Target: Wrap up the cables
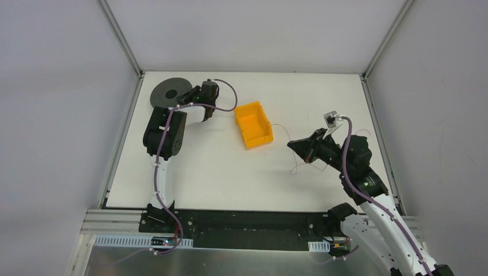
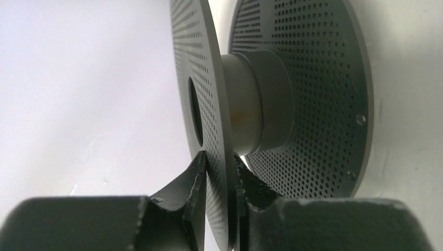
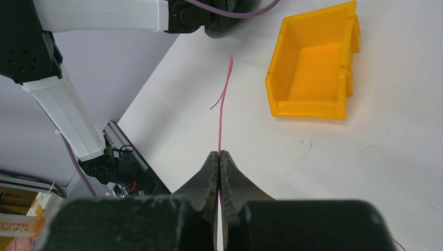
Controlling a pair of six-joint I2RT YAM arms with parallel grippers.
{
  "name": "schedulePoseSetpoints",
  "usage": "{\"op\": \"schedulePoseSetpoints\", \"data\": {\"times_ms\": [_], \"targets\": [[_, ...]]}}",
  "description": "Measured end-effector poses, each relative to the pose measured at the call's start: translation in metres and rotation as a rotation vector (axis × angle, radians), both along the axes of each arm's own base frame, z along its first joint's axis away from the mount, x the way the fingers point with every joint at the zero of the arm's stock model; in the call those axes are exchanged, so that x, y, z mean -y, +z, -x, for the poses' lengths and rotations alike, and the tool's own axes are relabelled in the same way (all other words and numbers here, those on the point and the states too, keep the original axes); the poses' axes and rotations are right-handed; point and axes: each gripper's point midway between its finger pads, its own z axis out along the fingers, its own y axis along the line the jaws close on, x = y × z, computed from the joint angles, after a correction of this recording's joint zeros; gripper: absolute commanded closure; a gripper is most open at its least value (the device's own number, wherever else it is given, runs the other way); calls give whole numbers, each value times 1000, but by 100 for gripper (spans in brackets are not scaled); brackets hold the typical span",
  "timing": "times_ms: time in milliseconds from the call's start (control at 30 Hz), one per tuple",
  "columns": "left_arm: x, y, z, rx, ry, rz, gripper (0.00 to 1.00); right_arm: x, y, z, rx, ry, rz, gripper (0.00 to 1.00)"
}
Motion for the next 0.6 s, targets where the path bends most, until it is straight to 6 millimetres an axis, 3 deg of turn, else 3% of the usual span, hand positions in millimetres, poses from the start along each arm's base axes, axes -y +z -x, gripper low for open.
{"op": "schedulePoseSetpoints", "data": {"times_ms": [67, 300, 600], "targets": [[0, 8, 2, 8, 7, -14, 100, 0, -4, -1, -10, -2, 5, 100], [17, 68, 28, 70, -17, 53, 100, -1, -7, -2, -23, 0, 10, 100], [37, 127, 101, 19, -57, 349, 100, 1, 2, 4, 11, 7, -7, 100]]}}
